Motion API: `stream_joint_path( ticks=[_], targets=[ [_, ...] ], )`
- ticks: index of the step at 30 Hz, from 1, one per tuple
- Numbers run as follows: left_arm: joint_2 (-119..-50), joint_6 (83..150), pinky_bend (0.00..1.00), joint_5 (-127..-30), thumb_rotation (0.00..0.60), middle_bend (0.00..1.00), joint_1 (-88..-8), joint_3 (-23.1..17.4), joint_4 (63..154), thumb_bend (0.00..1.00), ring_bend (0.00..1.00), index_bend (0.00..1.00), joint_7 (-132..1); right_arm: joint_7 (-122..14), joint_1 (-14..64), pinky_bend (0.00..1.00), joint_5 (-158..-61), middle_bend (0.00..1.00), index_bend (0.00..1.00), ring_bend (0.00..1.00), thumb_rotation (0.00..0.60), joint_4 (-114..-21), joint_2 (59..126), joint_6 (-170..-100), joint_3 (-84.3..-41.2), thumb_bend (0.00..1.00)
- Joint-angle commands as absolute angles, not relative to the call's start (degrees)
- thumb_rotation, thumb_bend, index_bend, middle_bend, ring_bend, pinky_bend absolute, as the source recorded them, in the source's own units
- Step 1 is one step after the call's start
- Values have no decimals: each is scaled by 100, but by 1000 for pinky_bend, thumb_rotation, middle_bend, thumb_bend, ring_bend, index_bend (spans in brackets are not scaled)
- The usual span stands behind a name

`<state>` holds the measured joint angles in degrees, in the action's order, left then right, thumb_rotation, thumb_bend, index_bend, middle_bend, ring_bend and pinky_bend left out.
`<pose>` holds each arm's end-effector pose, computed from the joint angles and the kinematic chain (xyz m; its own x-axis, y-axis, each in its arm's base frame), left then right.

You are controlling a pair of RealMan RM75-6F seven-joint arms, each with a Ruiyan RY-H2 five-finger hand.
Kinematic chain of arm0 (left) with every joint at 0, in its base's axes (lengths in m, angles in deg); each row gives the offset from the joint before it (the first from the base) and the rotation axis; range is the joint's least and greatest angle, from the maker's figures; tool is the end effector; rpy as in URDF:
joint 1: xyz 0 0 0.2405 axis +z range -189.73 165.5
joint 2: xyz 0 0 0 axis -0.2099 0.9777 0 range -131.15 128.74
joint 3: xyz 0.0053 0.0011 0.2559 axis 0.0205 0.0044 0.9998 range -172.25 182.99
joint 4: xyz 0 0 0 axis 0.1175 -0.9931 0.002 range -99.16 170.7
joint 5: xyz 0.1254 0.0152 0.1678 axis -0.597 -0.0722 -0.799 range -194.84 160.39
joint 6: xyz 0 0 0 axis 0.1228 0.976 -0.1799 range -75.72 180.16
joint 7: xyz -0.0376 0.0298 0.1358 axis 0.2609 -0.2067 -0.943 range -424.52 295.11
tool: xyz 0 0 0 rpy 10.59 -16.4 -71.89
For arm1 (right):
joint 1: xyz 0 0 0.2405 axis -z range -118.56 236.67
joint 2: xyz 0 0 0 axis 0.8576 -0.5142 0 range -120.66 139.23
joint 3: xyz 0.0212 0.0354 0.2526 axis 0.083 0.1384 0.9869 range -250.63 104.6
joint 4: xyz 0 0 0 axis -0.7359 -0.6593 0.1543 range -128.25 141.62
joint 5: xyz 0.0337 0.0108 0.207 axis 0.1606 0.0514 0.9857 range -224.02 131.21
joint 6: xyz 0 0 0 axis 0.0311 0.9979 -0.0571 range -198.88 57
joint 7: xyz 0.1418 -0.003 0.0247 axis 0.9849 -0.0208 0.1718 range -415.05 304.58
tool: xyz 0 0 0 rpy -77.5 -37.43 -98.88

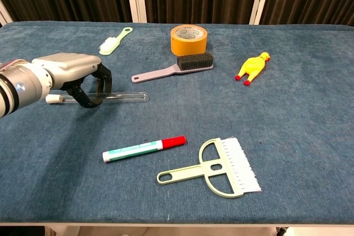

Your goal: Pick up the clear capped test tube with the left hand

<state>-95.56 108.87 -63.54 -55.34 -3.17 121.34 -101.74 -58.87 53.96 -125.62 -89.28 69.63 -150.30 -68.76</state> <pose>-0.1601 0.3260 -0.0520 0.5218 0.3716 0.7679 0.8524 -0.2631 -0.4518 -0.3212 -0.1855 0.1706 0.4344 -0.0816 0.8970 -0.8928 0.0927 0.4408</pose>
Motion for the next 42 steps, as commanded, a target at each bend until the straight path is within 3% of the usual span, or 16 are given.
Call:
stream_joint_path(
  ticks=[1, 14, 31, 42],
  targets=[
    [-9556, 10883, 165, -6396, 600, 480, -5535, -277, 12103, 368, 192, 443, -10135, -5884, 5394, 77, -12558, 136, 313, 109, 600, -8932, 6961, -15027, -6874, 356],
    [-9592, 10841, 165, -6463, 600, 476, -5570, -177, 11941, 375, 192, 443, -10032, -5843, 5392, 77, -12534, 136, 315, 109, 600, -8941, 6951, -15013, -6868, 355],
    [-9524, 10859, 217, -6557, 600, 543, -5602, -149, 11927, 493, 255, 509, -9958, -5779, 5387, 77, -12540, 136, 328, 109, 600, -8954, 6941, -14987, -6878, 355],
    [-9287, 10912, 217, -6633, 600, 545, -5577, -184, 12197, 500, 255, 514, -9840, -5767, 5385, 77, -12521, 136, 328, 109, 600, -8963, 6938, -14976, -6876, 356]
  ],
)
